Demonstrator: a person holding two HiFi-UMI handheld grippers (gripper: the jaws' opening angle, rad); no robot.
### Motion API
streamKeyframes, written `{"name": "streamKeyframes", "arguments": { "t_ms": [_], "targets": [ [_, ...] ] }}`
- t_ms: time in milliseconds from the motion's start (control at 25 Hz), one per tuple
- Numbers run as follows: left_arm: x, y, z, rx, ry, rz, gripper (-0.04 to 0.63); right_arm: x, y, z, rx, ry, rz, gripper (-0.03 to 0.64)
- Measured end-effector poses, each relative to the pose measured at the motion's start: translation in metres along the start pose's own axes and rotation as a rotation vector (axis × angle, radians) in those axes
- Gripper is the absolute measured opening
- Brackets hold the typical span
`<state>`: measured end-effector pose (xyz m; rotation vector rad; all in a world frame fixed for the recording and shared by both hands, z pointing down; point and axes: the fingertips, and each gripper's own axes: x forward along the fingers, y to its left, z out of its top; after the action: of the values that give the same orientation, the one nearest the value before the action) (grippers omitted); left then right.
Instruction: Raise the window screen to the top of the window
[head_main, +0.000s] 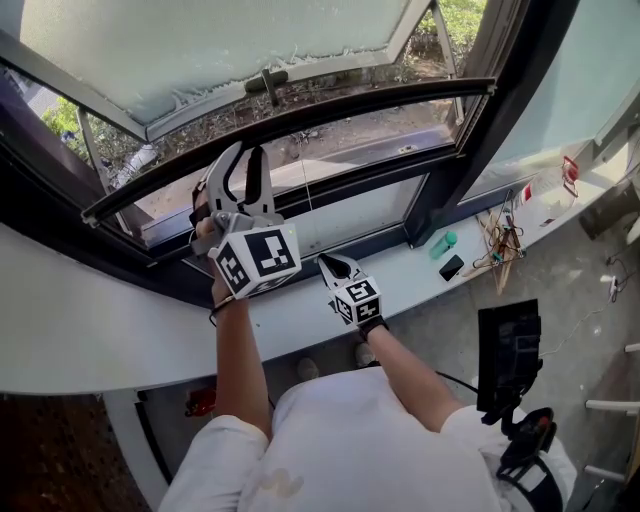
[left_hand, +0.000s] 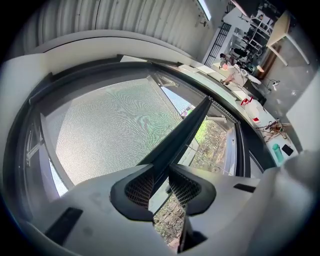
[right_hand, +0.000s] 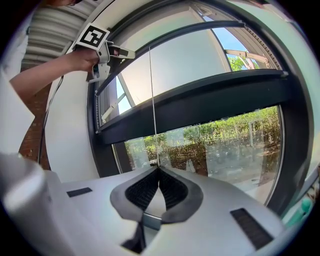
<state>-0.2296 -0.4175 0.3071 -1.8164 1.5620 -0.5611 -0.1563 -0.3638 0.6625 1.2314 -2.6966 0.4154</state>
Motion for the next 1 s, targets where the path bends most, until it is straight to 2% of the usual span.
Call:
{"name": "streamKeyframes", "arguments": {
  "t_ms": [520, 720, 1000],
  "targets": [
    [0.005, 0.01, 0.006, 0.013, -0.016, 0.021, 0.069, 0.0, 0.002, 0.013, -0.002, -0.018, 0.006, 0.005],
    [0.005, 0.014, 0.013, 0.022, -0.025, 0.04, 0.069, 0.0, 0.005, 0.019, 0.03, -0.032, 0.017, 0.005],
    [0.008, 0.032, 0.033, 0.043, -0.059, 0.082, 0.069, -0.001, 0.01, 0.046, 0.069, -0.106, 0.045, 0.005]
  ]
}}
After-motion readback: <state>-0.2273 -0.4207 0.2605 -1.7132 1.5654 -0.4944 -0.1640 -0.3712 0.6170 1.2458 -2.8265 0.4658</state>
